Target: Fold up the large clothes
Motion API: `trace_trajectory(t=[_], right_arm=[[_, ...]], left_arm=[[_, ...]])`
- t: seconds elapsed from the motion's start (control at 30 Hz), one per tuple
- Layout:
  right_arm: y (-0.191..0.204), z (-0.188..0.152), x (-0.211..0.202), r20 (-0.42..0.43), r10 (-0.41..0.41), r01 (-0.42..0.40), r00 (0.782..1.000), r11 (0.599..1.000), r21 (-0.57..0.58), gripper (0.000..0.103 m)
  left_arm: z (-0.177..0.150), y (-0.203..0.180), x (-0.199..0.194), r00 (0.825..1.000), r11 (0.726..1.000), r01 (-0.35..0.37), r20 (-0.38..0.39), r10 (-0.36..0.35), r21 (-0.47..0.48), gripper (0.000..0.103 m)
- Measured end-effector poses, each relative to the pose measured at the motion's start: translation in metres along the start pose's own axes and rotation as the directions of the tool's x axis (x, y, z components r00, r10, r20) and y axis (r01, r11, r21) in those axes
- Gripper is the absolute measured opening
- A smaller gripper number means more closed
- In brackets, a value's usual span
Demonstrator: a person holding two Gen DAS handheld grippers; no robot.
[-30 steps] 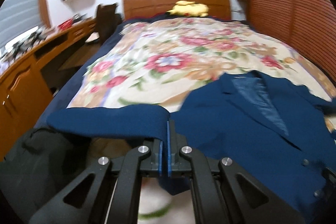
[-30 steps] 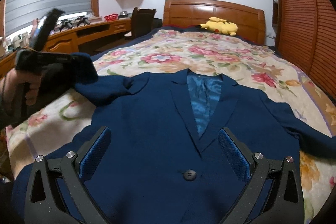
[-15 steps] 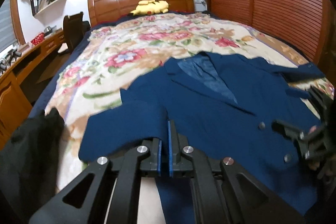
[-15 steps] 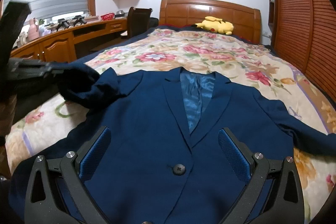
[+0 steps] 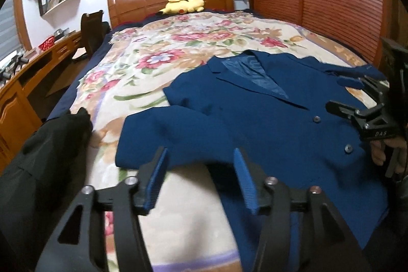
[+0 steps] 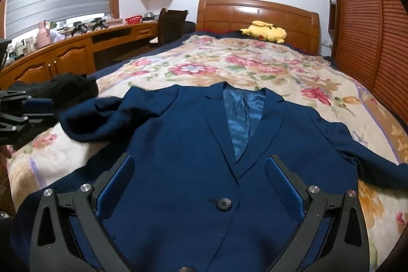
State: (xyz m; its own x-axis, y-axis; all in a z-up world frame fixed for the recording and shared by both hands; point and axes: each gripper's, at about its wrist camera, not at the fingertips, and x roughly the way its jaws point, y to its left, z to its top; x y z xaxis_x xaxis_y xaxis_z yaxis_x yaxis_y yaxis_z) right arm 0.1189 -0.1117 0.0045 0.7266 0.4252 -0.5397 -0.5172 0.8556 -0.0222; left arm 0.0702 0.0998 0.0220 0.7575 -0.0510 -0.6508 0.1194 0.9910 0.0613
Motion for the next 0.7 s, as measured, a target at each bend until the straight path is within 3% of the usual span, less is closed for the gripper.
trace_trajectory(t=[0.13,0.37,0.7], right_arm=[[0.006,0.0,0.001,-0.004,0.006,-0.006,1.0,1.0,-0.012,0.103],[0.019,0.001,0.002,-0.014,0.038,-0.038,0.999,0.999,-0.037,0.103],[0.034,-0.002,0.003,-0.022,0.076,-0.077,0.997,0.994,-0.077,0.103]], left_arm=[[0.0,0.02,0.009,1.0,0.998,-0.03,-0.008,0.03,-0.046,0.055],[0.0,0.056,0.065,0.994,0.99,-0.085,-0.082,0.076,-0.111,0.055],[-0.011,0.114,0.131,0.963,0.96,-0.209,-0.209,0.169,-0.187,0.055]])
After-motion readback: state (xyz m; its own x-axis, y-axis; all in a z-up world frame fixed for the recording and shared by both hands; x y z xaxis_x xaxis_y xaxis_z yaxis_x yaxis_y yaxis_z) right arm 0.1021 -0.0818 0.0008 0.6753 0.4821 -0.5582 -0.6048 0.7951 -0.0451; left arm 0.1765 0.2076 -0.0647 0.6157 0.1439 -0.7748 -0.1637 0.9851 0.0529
